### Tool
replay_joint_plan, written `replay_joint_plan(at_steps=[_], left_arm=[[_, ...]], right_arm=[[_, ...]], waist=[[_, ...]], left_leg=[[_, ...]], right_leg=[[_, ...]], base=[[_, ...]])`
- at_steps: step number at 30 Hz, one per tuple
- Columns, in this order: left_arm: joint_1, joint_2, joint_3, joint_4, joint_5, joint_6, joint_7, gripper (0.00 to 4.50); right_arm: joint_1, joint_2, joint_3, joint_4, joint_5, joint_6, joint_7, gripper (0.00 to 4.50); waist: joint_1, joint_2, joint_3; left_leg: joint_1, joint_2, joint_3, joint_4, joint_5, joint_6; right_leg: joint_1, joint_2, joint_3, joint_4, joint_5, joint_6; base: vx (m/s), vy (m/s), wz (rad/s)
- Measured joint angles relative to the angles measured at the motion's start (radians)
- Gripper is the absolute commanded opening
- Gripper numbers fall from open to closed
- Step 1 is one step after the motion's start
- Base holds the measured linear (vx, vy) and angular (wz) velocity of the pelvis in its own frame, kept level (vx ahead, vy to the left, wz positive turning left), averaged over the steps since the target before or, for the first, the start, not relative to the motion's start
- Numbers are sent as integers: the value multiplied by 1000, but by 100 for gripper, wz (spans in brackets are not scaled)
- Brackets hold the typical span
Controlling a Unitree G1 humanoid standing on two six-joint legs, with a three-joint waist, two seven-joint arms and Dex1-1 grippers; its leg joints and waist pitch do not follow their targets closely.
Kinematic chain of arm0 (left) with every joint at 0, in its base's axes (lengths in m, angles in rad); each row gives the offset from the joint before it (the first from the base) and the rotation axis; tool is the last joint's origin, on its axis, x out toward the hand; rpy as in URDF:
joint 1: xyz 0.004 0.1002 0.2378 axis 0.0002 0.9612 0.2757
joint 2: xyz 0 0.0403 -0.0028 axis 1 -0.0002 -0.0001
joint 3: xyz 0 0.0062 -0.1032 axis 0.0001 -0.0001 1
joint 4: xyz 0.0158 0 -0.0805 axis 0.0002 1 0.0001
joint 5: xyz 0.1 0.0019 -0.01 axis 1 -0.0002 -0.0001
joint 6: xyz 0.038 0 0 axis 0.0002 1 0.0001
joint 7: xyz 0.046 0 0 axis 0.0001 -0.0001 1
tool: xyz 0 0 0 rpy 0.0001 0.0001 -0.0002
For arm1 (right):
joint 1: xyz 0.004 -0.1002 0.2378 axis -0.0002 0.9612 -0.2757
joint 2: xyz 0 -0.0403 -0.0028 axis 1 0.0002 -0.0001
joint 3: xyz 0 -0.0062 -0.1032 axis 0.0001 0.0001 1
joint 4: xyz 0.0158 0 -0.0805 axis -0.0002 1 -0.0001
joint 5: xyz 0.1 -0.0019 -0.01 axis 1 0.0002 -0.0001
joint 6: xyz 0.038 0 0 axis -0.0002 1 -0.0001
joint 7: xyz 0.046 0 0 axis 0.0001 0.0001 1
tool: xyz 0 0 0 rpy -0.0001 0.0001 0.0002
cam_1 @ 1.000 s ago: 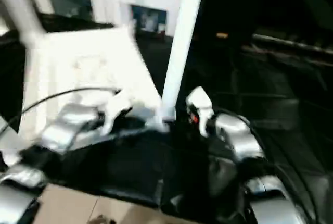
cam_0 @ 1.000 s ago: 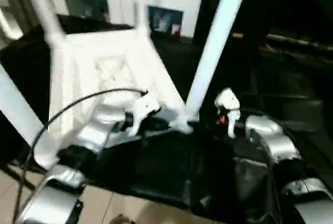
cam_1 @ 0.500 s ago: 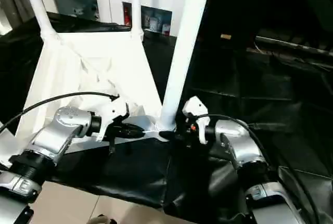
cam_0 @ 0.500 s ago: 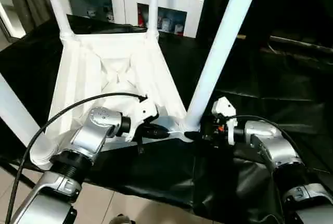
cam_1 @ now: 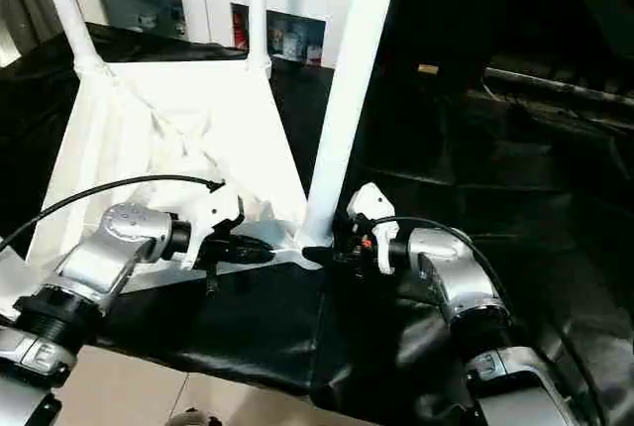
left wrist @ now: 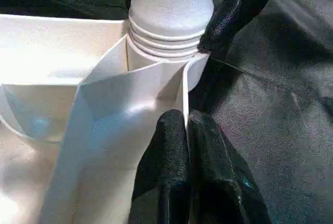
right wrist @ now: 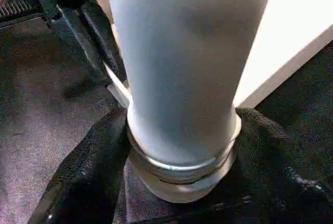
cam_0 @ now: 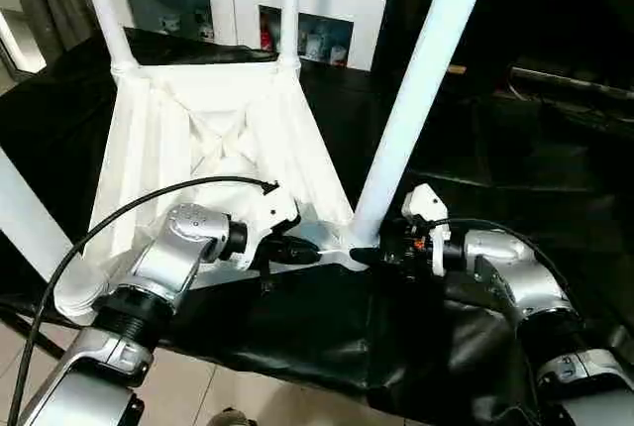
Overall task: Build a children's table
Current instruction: Rotate leg to tighten
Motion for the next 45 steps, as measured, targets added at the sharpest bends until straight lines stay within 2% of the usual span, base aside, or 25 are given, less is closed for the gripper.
replay_joint_plan(at_steps=[3,7,14,19,21,25,26,30,33,34,35,38,42,45], left_arm=[[-41,-56,13,75,32,-2,114,0],[-117,-152,26,195,71,12,309,0],[-200,-281,48,345,96,17,550,0],[-229,-310,49,401,109,-12,583,0],[-230,-306,48,401,110,-17,582,0],[-231,-296,43,400,111,-26,553,0],[-232,-291,42,399,112,-34,539,0],[-220,-254,37,375,103,-49,458,0],[-203,-230,38,351,92,-56,413,0],[-195,-221,37,341,90,-63,397,0],[-185,-207,33,325,88,-72,361,0],[-149,-143,22,278,75,-112,246,0],[-86,-66,17,179,33,-107,99,0],[-56,-43,4,118,16,-80,13,0]], right_arm=[[-28,65,-40,81,-10,-16,-177,275],[-90,164,-86,173,-21,3,-491,275],[-167,251,-149,273,-31,15,-806,275],[-193,262,-154,321,-40,-24,-862,275],[-193,262,-159,331,-38,-46,-858,330],[-184,244,-171,336,-40,-100,-802,348],[-184,232,-171,336,-39,-113,-770,367],[-182,183,-159,306,-28,-106,-619,390],[-175,137,-136,248,-22,-85,-496,398],[-167,121,-117,228,-25,-84,-456,398],[-141,83,-76,180,-32,-83,-364,398],[-75,-14,-24,89,-37,-83,-169,398],[-6,-47,1,22,-22,-46,-31,398],[3,-54,5,2,-7,-28,2,398]], waist=[[-13,-1,0],[-30,0,0],[-25,0,-1],[-23,0,-1],[-20,0,-1],[-15,1,0],[-14,1,0],[-11,4,1],[-12,4,0],[-12,4,0],[-8,4,1],[-2,4,0],[-4,5,1],[2,6,2]], left_leg=[[3,0,0,2,1,-1],[3,0,-1,5,1,-1],[1,-1,-2,7,1,-1],[1,-1,-2,8,1,-1],[1,0,-2,7,1,-1],[0,0,-2,5,1,-1],[0,0,-2,5,1,-1],[0,0,-1,2,1,-1],[0,0,-1,1,1,-1],[0,0,-1,0,1,-1],[0,0,-1,0,1,-1],[0,0,-1,-1,0,0],[0,0,-1,-1,1,-1],[-1,0,0,0,1,0]], right_leg=[[2,0,0,0,-2,3],[2,0,0,-1,-2,4],[4,-1,0,-3,-2,4],[4,-1,0,-3,-2,4],[4,-1,0,-1,-2,4],[2,-1,0,0,-2,4],[2,-1,0,0,-1,4],[1,0,0,0,-1,3],[0,0,0,0,2,-2],[0,0,-1,0,2,-2],[0,0,-1,-1,2,-2],[1,0,-1,-1,1,0],[0,0,-1,-1,-1,4],[0,0,0,-1,-1,4]], base=[[0,0,0],[0,0,0],[0,0,0],[0,0,0],[0,0,0],[0,0,0],[0,0,0],[0,0,0],[0,0,0],[0,0,0],[0,0,0],[0,0,0],[0,0,0],[0,0,0]])
